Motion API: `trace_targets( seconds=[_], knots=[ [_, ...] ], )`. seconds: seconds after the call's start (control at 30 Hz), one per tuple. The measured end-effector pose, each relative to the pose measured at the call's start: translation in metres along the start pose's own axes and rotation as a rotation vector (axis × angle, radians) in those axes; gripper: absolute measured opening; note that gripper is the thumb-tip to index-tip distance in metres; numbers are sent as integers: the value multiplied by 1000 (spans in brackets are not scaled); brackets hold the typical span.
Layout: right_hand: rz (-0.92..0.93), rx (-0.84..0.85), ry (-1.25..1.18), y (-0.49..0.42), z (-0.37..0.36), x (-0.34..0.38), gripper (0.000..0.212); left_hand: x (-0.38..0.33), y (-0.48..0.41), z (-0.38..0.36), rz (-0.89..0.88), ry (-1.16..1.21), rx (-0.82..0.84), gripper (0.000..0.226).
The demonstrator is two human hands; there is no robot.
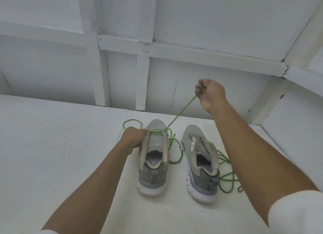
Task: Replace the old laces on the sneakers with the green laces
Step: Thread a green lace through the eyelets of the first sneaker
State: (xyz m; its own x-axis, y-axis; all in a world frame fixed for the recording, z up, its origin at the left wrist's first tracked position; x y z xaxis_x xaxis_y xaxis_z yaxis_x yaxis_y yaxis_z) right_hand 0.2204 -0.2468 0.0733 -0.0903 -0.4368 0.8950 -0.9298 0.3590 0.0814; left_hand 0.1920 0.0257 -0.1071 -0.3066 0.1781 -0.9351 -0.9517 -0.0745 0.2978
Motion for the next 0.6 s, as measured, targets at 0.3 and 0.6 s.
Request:
trace_targets(
  seconds=[0.3,0.6],
  knots=[
    [305,459,1796,52,-30,-141,19,13,3,-5,53,273,54,11],
    [-39,-54,-92,8,5,-14,15,16,-1,-3,37,234,-6,13]
  ],
)
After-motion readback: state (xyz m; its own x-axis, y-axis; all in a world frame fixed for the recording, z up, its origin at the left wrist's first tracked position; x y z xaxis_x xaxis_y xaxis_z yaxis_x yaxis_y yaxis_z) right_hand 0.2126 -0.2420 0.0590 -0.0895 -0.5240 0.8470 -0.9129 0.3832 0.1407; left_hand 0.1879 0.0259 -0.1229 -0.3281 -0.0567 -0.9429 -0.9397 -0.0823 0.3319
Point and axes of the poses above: each hand's wrist, its own y-axis away from the middle knuckle, its own z-axis out of the back of the hand, x = y × z, the point moved 10 cm from there along -y, towards the middle knuckle, and after that the axes turned 4 degrees about -z, right-handed, at the moved point
